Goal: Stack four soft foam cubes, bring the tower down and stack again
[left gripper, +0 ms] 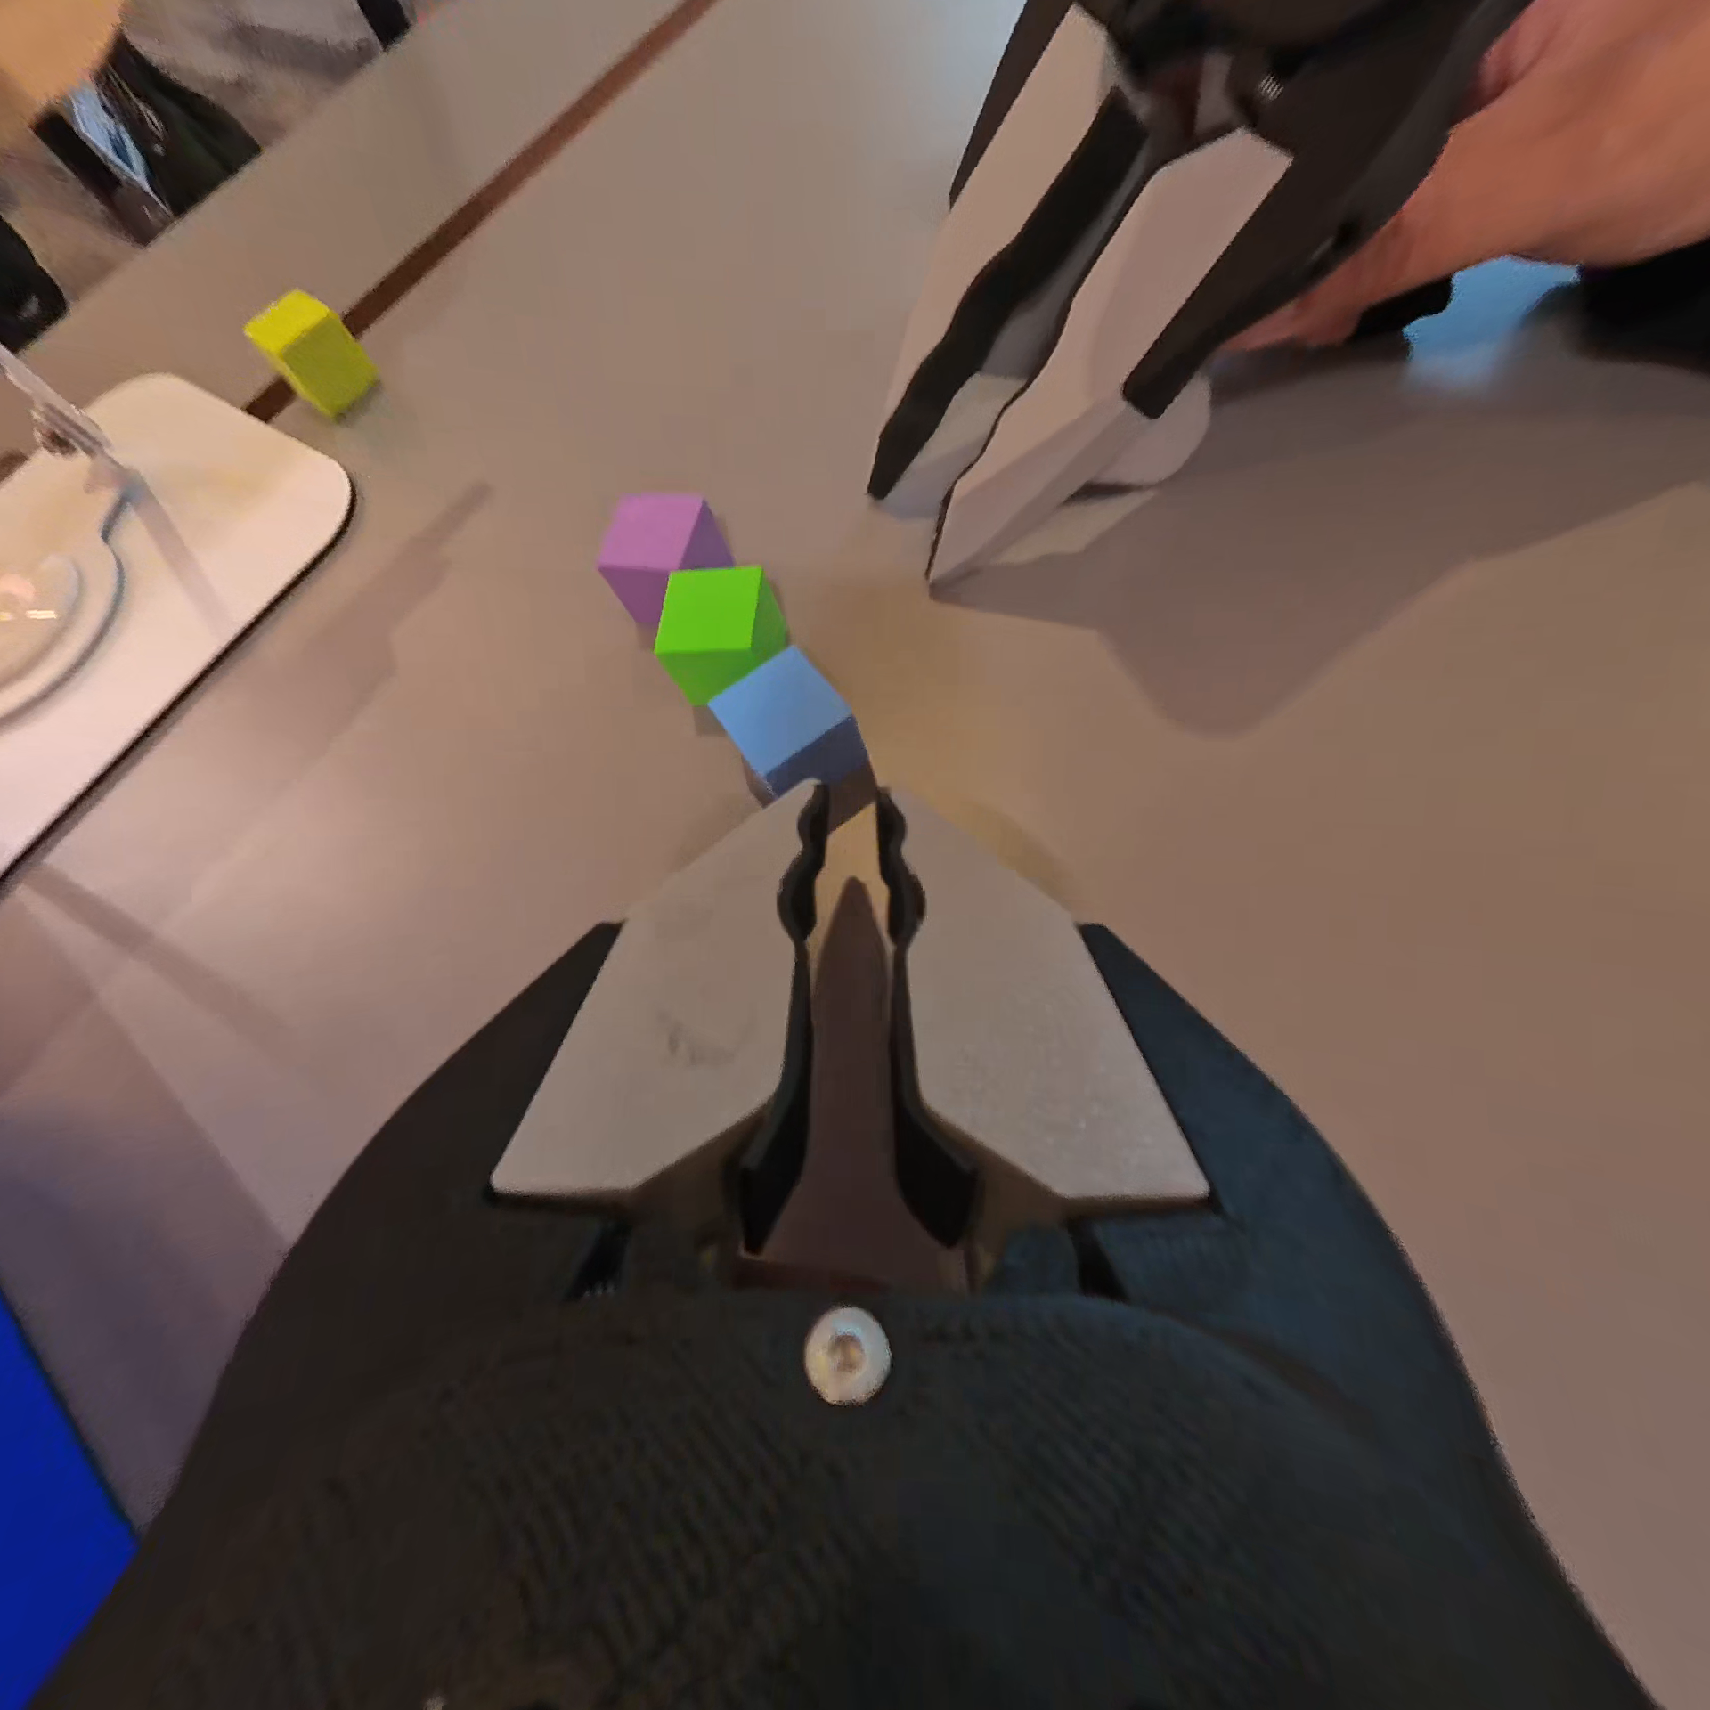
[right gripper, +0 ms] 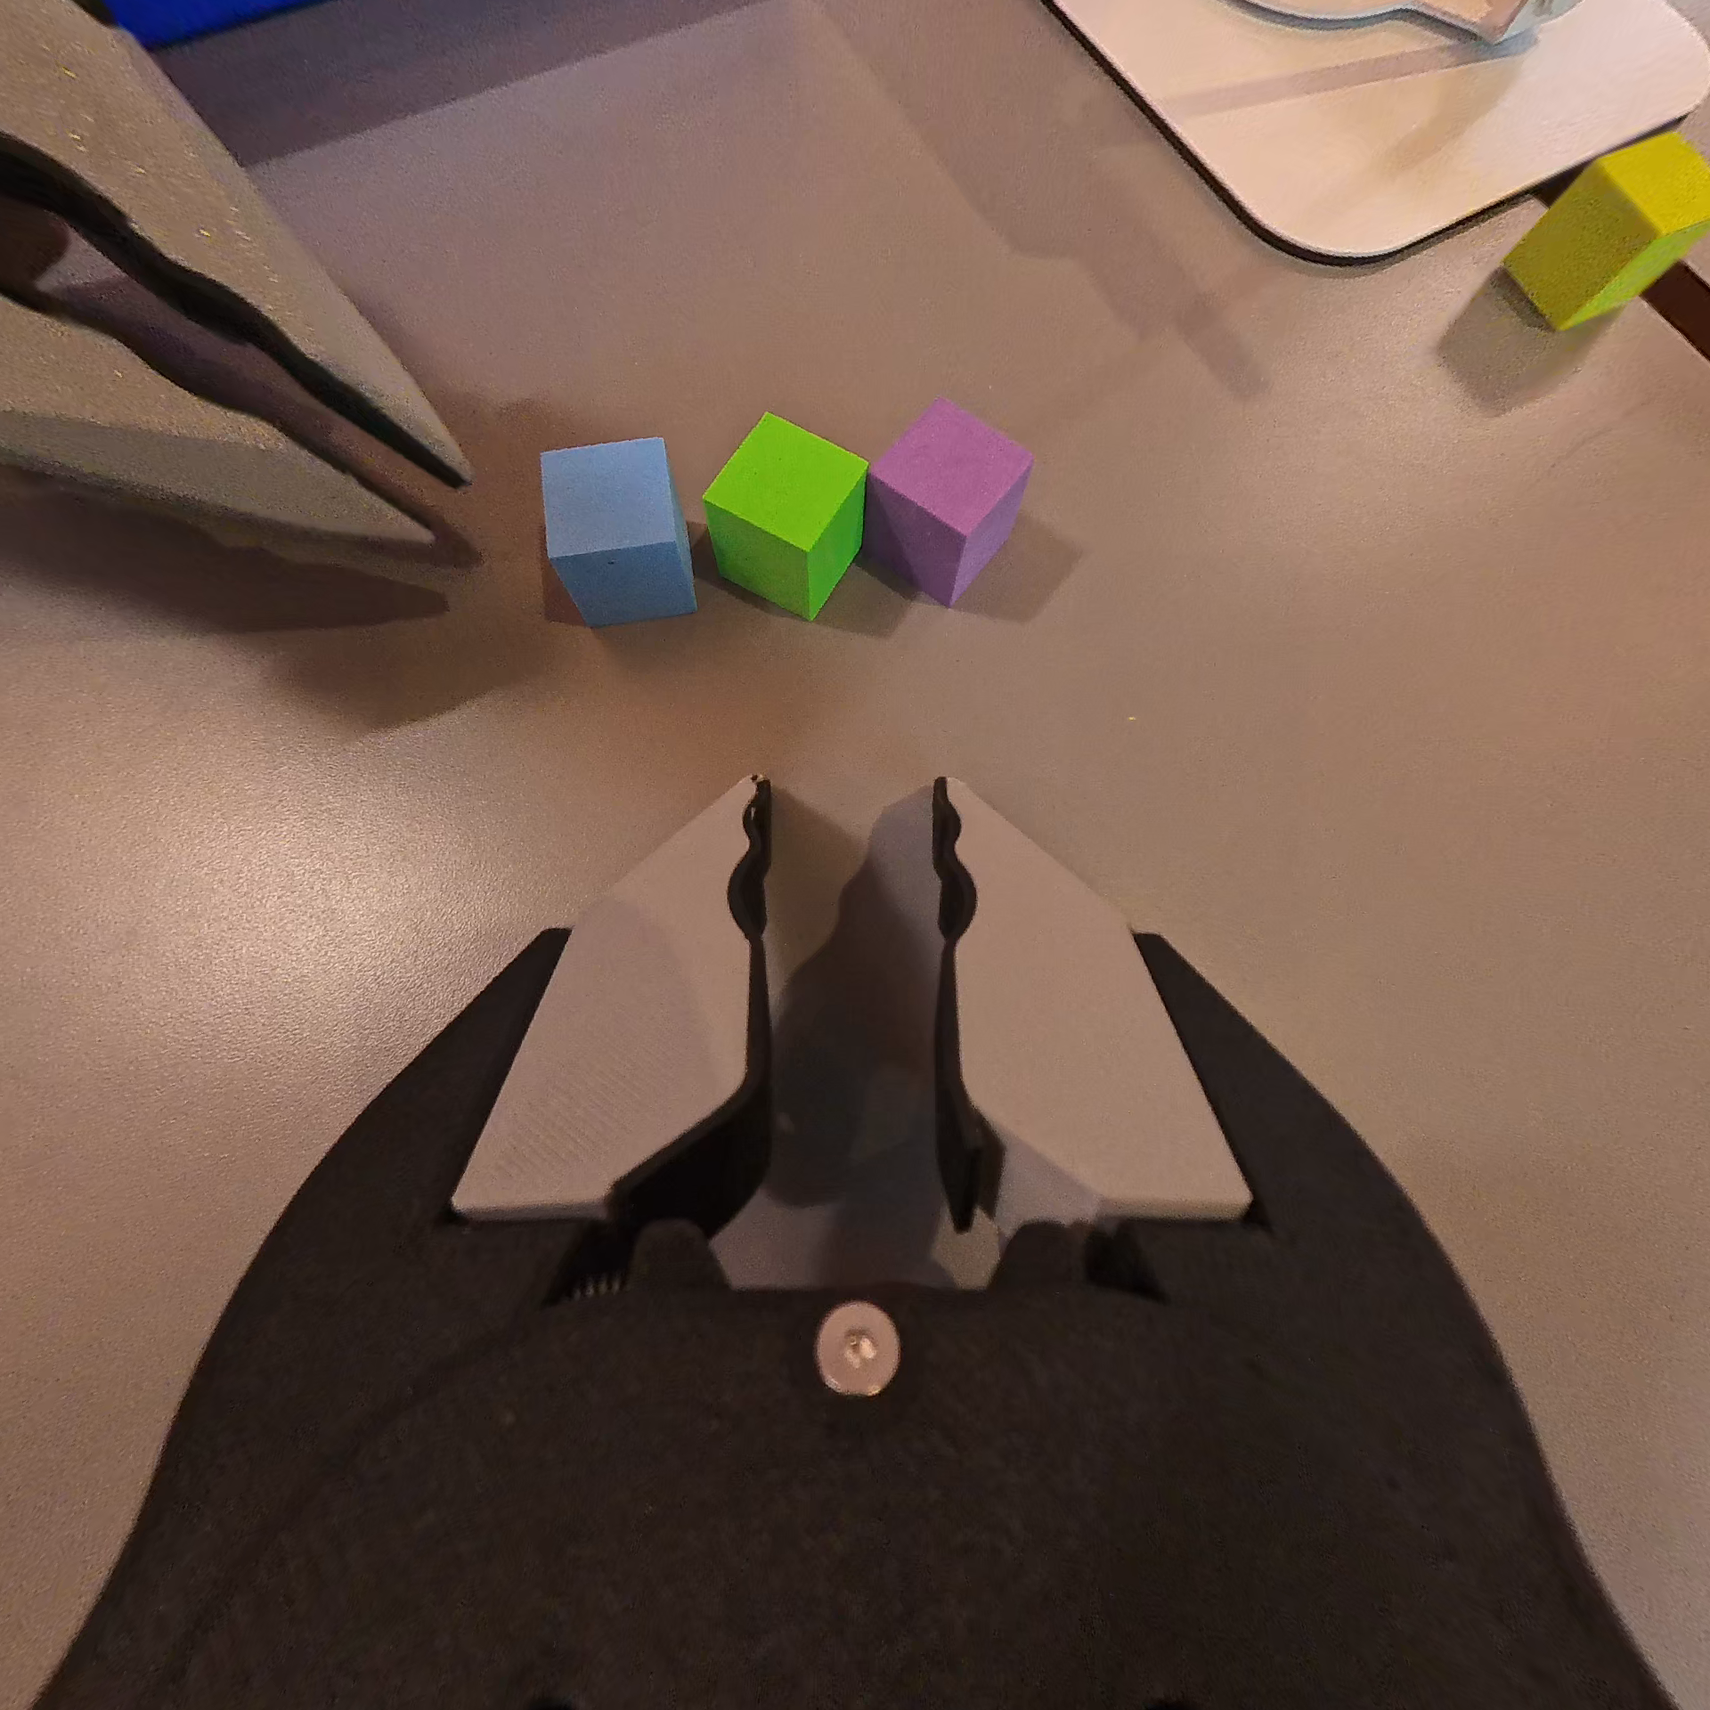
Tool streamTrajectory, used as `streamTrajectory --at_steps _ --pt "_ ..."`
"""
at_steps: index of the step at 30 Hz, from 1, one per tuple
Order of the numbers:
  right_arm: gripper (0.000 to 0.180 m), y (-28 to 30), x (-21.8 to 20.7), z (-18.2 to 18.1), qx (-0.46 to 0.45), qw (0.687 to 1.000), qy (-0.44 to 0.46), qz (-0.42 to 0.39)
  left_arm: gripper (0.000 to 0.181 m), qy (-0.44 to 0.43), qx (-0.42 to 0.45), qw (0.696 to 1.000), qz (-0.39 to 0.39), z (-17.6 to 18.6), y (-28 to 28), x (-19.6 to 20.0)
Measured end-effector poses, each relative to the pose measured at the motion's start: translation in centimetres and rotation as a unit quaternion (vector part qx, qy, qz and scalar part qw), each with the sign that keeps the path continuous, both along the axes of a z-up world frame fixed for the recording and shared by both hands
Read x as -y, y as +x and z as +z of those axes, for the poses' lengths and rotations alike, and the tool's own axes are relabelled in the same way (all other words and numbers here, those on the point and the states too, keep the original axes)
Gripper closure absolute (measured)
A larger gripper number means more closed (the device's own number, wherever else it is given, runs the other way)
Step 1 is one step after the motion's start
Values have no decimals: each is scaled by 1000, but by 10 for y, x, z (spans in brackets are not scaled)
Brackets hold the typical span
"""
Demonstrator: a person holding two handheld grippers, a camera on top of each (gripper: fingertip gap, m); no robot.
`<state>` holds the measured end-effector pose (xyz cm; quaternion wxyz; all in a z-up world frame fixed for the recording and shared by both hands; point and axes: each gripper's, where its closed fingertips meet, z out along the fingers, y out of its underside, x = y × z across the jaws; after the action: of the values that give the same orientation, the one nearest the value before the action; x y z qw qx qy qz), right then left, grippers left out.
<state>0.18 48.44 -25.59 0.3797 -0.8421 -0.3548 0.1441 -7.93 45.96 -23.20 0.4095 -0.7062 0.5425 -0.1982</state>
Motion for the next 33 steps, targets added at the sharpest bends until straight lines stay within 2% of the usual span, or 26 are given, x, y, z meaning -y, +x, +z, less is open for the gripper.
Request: streamTrajectory --at_steps 4,9,13,16,19,21,33 --pt "147 0 0 0 0 1000 0 0 152 -15 6 1000 14 -4 4 -3" --pt "147 0 0 0 -1 1000 -1 -1 149 -28 4 999 34 -8 16 -6" --pt "147 -1 -1 0 0 1000 0 -2 143 -6 -29 998 47 -15 19 -10" --pt "147 -1 -1 0 0 1000 0 -2 144 -1 -35 999 17 -16 23 -1" --pt "147 -1 -1 0 0 1000 0 -2 163 -13 -30 998 -52 -17 30 22" --pt "147 -1 -1 0 0 1000 0 -2 168 -28 -27 997 -64 -17 30 31" --pt "147 -1 -1 0 1 1000 1 -2 144 -61 -17 998 13 -18 17 6"
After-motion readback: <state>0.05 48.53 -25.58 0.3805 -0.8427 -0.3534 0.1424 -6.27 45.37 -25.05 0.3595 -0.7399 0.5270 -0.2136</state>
